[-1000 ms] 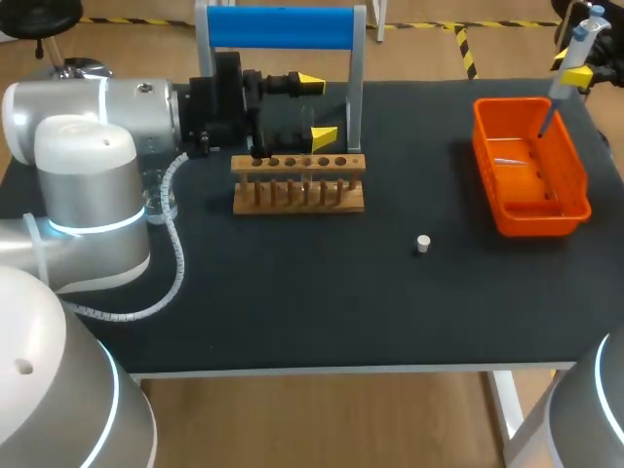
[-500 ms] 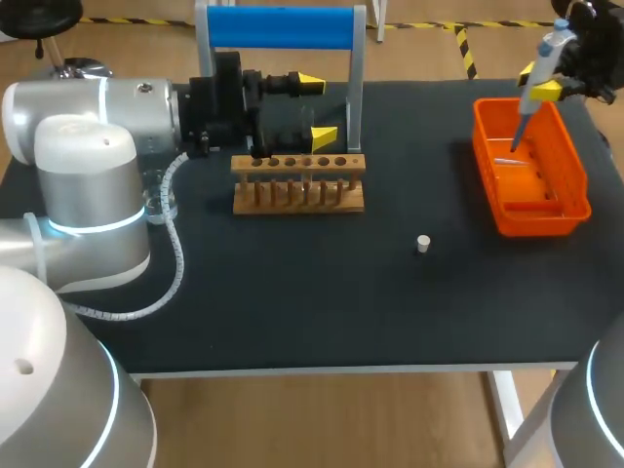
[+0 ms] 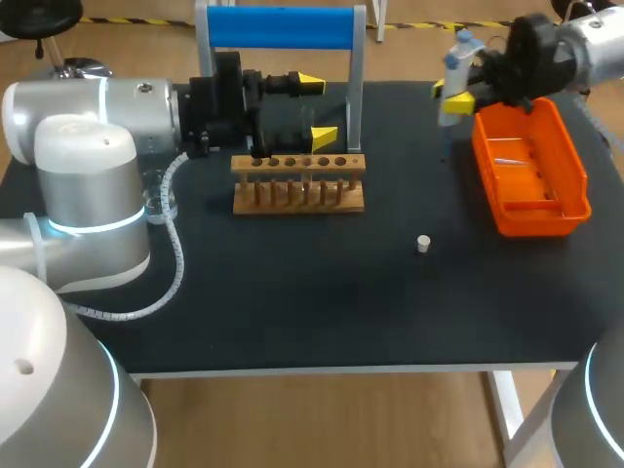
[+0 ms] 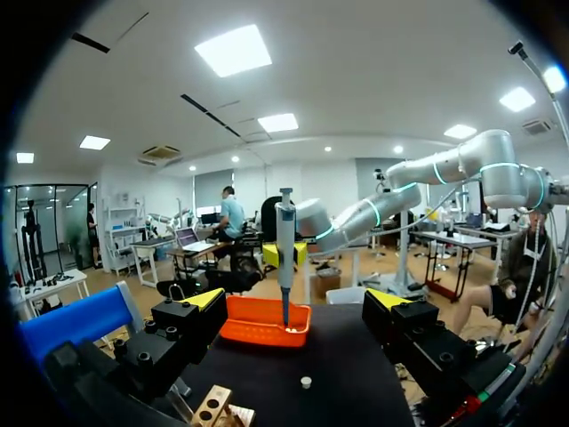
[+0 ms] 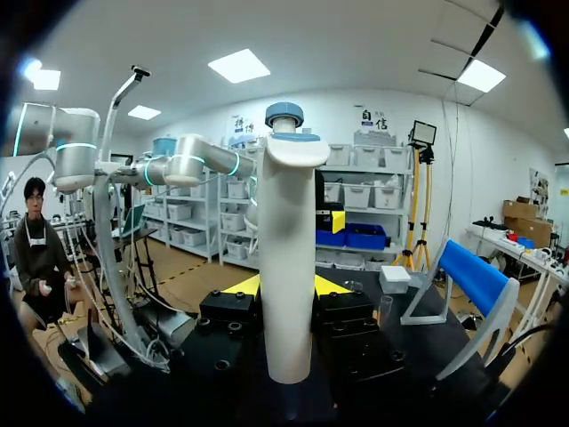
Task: Invert the test tube, pick up the pipette, mount the tip to pipette, aspirate from beaker and dispense into the tube, eject the tip, return the pipette, and cap with the stopper.
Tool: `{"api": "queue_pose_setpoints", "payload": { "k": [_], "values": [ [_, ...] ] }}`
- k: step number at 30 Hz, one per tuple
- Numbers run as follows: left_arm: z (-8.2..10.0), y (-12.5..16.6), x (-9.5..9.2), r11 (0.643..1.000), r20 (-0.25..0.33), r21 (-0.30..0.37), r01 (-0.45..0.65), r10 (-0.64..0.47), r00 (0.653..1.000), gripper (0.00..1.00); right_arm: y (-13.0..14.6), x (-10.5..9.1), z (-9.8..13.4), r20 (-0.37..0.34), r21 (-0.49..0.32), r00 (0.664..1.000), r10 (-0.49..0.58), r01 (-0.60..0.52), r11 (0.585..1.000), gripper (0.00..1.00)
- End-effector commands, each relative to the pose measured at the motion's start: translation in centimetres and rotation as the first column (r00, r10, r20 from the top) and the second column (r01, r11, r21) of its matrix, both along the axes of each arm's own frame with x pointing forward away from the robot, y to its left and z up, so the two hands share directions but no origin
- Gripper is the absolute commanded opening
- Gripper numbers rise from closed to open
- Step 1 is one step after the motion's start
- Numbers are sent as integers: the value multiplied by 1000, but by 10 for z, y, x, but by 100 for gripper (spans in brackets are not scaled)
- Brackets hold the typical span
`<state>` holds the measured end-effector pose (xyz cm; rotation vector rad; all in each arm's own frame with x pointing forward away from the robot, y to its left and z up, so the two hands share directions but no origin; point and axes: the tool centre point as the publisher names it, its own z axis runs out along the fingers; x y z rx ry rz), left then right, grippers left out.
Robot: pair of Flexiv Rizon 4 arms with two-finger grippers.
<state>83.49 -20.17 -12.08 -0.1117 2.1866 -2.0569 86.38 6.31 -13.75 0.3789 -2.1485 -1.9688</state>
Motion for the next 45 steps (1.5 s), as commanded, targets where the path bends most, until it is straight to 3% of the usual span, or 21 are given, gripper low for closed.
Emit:
{"api": "queue_pose_setpoints", "payload": {
  "k": [1,13,28,45],
  "values": [
    [0,-1,-1,1000,1,-1,-4,4,1000,100,46,-14,-4,5,9,997,-72,72,997,0],
    [0,-1,-1,1000,1,-1,-4,4,1000,100,86,-22,-11,18,34,996,-90,90,995,0],
    [0,-1,-1,1000,1,-1,-4,4,1000,100,129,-28,-22,-17,67,998,-61,62,996,0],
    [0,-1,-1,1000,1,-1,-4,4,1000,100,160,-29,-20,-12,88,999,-50,51,995,0]
  ]
}}
